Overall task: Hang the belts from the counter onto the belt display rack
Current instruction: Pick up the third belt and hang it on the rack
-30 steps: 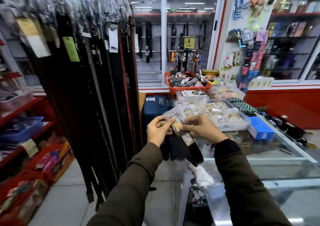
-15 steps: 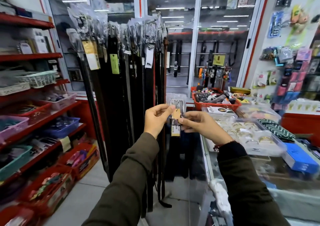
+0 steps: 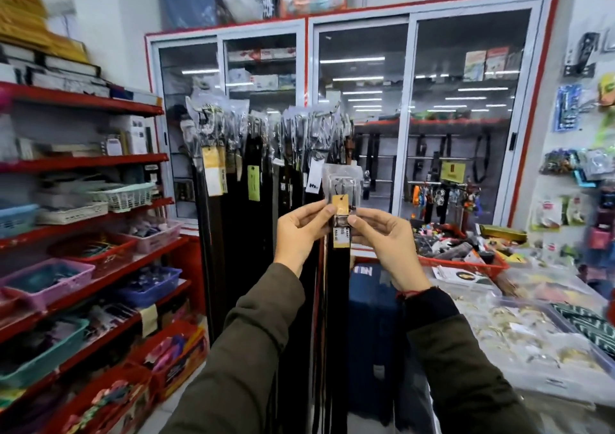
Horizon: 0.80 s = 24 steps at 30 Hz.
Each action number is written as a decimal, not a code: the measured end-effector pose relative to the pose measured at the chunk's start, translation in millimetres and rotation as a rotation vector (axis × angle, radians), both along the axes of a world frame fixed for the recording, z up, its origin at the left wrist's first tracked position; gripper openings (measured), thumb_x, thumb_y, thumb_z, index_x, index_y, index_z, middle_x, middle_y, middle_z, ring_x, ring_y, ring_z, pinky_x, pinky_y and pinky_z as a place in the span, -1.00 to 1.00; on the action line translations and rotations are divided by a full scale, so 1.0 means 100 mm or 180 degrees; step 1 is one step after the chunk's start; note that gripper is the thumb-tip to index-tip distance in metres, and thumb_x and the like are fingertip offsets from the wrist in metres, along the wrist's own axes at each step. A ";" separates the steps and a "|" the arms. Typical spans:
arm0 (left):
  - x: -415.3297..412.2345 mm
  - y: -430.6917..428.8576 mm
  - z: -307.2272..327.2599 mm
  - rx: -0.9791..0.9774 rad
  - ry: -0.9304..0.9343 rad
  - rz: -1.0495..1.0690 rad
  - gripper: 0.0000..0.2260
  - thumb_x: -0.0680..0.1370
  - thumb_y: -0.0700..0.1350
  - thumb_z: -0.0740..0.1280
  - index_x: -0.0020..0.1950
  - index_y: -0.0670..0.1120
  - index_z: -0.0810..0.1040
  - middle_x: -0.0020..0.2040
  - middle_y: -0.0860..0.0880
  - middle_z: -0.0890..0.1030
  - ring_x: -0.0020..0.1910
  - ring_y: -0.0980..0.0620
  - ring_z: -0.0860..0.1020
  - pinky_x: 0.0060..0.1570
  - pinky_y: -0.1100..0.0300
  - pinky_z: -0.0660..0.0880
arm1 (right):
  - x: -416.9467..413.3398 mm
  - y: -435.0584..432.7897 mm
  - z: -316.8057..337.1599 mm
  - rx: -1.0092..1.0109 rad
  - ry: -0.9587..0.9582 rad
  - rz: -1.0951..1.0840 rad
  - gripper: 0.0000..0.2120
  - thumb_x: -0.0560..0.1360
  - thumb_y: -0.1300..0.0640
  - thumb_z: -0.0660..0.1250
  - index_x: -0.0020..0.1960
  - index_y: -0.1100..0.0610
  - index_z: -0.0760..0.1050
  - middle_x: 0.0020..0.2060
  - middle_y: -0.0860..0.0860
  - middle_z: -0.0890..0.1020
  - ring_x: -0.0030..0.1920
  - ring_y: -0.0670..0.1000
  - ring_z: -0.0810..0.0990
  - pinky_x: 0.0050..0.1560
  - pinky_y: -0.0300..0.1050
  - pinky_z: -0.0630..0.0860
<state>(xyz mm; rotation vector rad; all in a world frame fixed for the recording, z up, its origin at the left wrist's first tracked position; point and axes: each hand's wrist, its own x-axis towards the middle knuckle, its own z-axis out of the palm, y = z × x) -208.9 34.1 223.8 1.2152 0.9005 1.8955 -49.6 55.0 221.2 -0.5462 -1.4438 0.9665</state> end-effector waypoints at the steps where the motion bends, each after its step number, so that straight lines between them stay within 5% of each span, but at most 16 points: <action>1: 0.02 0.02 0.11 0.0071 -0.0029 0.0014 -0.76 0.52 -0.24 0.47 0.18 -0.25 0.66 0.00 -0.14 0.73 -0.01 0.00 0.71 0.00 0.20 0.67 | -0.01 0.03 0.10 0.0026 0.0076 0.0007 -0.85 0.51 0.25 0.46 0.07 0.14 0.67 -0.16 -0.02 0.78 -0.11 -0.07 0.74 -0.13 -0.24 0.69; 5: 0.06 0.10 0.58 0.0367 -0.0030 0.0078 -0.74 0.52 -0.25 0.47 0.18 -0.30 0.65 -0.05 -0.13 0.73 -0.12 0.08 0.71 -0.07 0.23 0.67 | -0.05 0.18 0.51 0.0137 0.0298 0.0095 -0.74 0.53 0.23 0.45 0.20 0.27 0.64 -0.01 0.16 0.76 -0.09 0.01 0.72 -0.10 -0.19 0.70; 9: 0.05 0.21 0.94 0.0555 -0.0030 0.0173 -0.71 0.53 -0.22 0.48 0.20 -0.32 0.64 0.07 -0.26 0.72 0.04 -0.12 0.70 0.06 0.05 0.68 | -0.12 0.29 0.85 0.0220 0.0432 0.0242 -0.76 0.55 0.23 0.43 0.20 0.28 0.61 -0.03 0.18 0.74 -0.17 0.00 0.71 -0.13 -0.17 0.70; 12: 0.04 0.26 1.12 0.0631 -0.0068 0.0202 -0.70 0.53 -0.21 0.47 0.21 -0.33 0.64 0.10 -0.28 0.70 -0.03 -0.09 0.69 -0.08 0.18 0.69 | -0.19 0.33 1.06 0.0184 0.0536 0.0320 -0.76 0.56 0.25 0.41 0.20 0.31 0.59 -0.08 0.16 0.72 -0.23 -0.04 0.71 -0.18 -0.19 0.69; 17: 0.02 0.30 1.25 0.0507 -0.0088 0.0257 -0.74 0.54 -0.19 0.47 0.18 -0.29 0.65 0.10 -0.27 0.71 -0.08 -0.07 0.68 -0.14 0.23 0.69 | -0.27 0.44 1.16 0.0021 0.0679 0.0364 -0.72 0.56 0.22 0.42 0.22 0.33 0.59 0.00 0.26 0.70 -0.07 0.12 0.67 -0.12 -0.13 0.71; 24: -0.02 0.36 1.17 0.0195 -0.0069 0.0288 -0.75 0.54 -0.17 0.47 0.17 -0.26 0.66 -0.12 -0.11 0.71 -0.29 0.12 0.67 -0.27 0.34 0.63 | -0.38 0.51 1.04 -0.0221 0.0794 0.0278 -0.64 0.53 0.23 0.45 0.29 0.30 0.54 -0.04 0.21 0.67 -0.16 0.08 0.63 -0.22 -0.20 0.67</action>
